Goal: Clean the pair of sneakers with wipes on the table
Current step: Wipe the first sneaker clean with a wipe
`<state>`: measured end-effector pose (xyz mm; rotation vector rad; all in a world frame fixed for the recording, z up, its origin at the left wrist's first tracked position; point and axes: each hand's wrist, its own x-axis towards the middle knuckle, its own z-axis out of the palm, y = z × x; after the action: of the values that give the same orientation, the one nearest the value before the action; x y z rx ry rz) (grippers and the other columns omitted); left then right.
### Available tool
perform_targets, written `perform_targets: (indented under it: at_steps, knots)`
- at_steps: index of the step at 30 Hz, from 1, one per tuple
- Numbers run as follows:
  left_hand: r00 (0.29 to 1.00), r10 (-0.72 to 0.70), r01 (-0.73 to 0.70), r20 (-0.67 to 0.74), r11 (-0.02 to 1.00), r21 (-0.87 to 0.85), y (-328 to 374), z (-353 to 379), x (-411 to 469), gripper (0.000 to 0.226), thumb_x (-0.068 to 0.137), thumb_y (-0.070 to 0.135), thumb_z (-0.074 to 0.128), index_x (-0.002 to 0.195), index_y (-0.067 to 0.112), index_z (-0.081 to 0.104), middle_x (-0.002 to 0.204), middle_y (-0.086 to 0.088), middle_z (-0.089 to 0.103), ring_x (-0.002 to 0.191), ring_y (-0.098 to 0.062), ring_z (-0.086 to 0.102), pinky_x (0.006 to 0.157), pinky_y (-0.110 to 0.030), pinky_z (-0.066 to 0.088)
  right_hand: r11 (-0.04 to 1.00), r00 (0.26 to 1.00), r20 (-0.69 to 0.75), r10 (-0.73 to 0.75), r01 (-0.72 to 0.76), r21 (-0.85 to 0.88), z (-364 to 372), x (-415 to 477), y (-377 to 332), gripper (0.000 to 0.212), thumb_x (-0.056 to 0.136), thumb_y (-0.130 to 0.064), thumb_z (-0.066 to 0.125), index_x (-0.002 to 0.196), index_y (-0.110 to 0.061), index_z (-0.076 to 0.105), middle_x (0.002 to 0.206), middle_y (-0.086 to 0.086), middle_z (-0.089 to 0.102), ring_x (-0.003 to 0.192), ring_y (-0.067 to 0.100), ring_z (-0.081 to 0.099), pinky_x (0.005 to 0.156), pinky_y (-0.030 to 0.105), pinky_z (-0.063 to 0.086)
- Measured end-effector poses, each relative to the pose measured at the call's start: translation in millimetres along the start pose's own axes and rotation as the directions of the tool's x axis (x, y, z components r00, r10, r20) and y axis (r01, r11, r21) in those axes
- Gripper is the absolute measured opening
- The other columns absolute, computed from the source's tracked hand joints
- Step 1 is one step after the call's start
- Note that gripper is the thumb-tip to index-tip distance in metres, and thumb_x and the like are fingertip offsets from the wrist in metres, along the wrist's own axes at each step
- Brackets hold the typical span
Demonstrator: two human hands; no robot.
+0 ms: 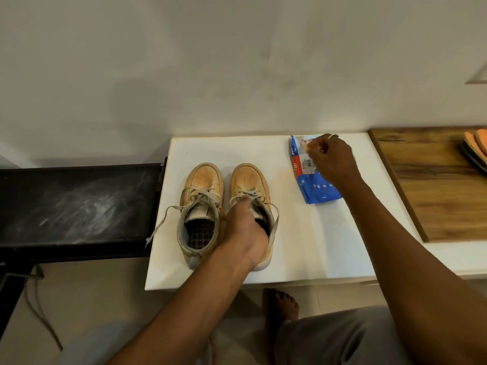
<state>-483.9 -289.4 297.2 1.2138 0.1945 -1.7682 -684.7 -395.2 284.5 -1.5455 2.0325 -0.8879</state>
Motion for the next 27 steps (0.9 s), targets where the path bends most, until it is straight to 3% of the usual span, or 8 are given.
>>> perform_targets:
  at_steps: [5, 7, 10, 12, 18, 23, 27]
  knots:
    - [0.999, -0.014, 0.013, 0.030, 1.000, 0.010, -3, 0, -1, 0.028, 0.102, 0.020, 0.053, 0.125, 0.006, 0.063, 0.129, -0.019, 0.066, 0.110, -0.029, 0.065, 0.093, -0.039, 0.055, 0.960, 0.939, 0.309, -0.150, 0.063, 0.272, 6, -20, -35, 0.033, 0.084, -0.021, 0.077, 0.113, -0.021, 0.061, 0.092, -0.001, 0.072, 0.084, 0.010, 0.069, 0.074, 0.019, 0.053]
    - [1.000, -0.006, 0.006, 0.030, 1.000, 0.012, -4, -1, 1, 0.026, 0.102, 0.018, 0.053, 0.124, 0.007, 0.064, 0.128, -0.018, 0.067, 0.114, -0.029, 0.065, 0.098, -0.040, 0.054, 0.967, 0.900, 0.385, -0.202, 0.120, 0.226, 19, -24, -43, 0.022, 0.083, -0.020, 0.078, 0.102, -0.019, 0.068, 0.088, -0.001, 0.073, 0.079, 0.010, 0.068, 0.070, 0.022, 0.053]
    - [0.999, -0.009, 0.008, 0.043, 0.999, 0.038, -6, -2, 7, 0.026, 0.102, 0.018, 0.053, 0.123, 0.009, 0.066, 0.125, -0.017, 0.069, 0.118, -0.030, 0.065, 0.108, -0.046, 0.048, 0.966, 0.886, 0.385, -0.258, 0.246, 0.082, 44, -30, -51, 0.011, 0.083, -0.020, 0.078, 0.093, -0.022, 0.074, 0.087, -0.005, 0.068, 0.076, 0.010, 0.063, 0.070, 0.023, 0.054]
    - [0.999, -0.023, 0.021, 0.041, 0.999, 0.042, -7, -2, 9, 0.026, 0.102, 0.021, 0.053, 0.122, 0.010, 0.066, 0.122, -0.017, 0.070, 0.116, -0.033, 0.066, 0.107, -0.050, 0.049, 0.952, 0.871, 0.393, -0.296, 0.303, 0.046, 56, -33, -53, 0.013, 0.082, -0.020, 0.078, 0.095, -0.021, 0.076, 0.094, -0.002, 0.068, 0.081, 0.013, 0.062, 0.076, 0.029, 0.054]
    - [0.998, -0.046, 0.044, 0.043, 0.998, 0.043, -5, -3, 17, 0.032, 0.101, 0.028, 0.055, 0.126, 0.011, 0.063, 0.121, -0.017, 0.070, 0.113, -0.032, 0.066, 0.107, -0.049, 0.048, 0.858, 0.845, 0.331, -0.419, 0.488, -0.161, 78, -30, -55, 0.018, 0.089, -0.024, 0.070, 0.105, -0.016, 0.076, 0.099, 0.003, 0.069, 0.084, 0.012, 0.059, 0.077, 0.025, 0.049]
    - [0.996, -0.067, 0.065, 0.053, 0.997, 0.029, -4, -4, 18, 0.036, 0.102, 0.035, 0.053, 0.125, 0.010, 0.064, 0.121, -0.017, 0.070, 0.114, -0.032, 0.066, 0.107, -0.049, 0.048, 0.828, 0.843, 0.290, -0.453, 0.518, -0.215, 87, -35, -56, 0.021, 0.093, -0.026, 0.064, 0.106, -0.012, 0.074, 0.098, 0.006, 0.068, 0.087, 0.019, 0.062, 0.075, 0.029, 0.049]
    - [0.997, -0.068, 0.067, 0.030, 0.997, 0.033, -3, -5, 14, 0.037, 0.101, 0.038, 0.054, 0.122, 0.010, 0.066, 0.117, -0.018, 0.072, 0.111, -0.033, 0.068, 0.105, -0.050, 0.050, 0.830, 0.824, 0.397, -0.405, 0.514, -0.218, 82, -36, -59, 0.024, 0.093, -0.027, 0.065, 0.112, -0.014, 0.074, 0.102, 0.008, 0.068, 0.092, 0.021, 0.062, 0.081, 0.030, 0.049]
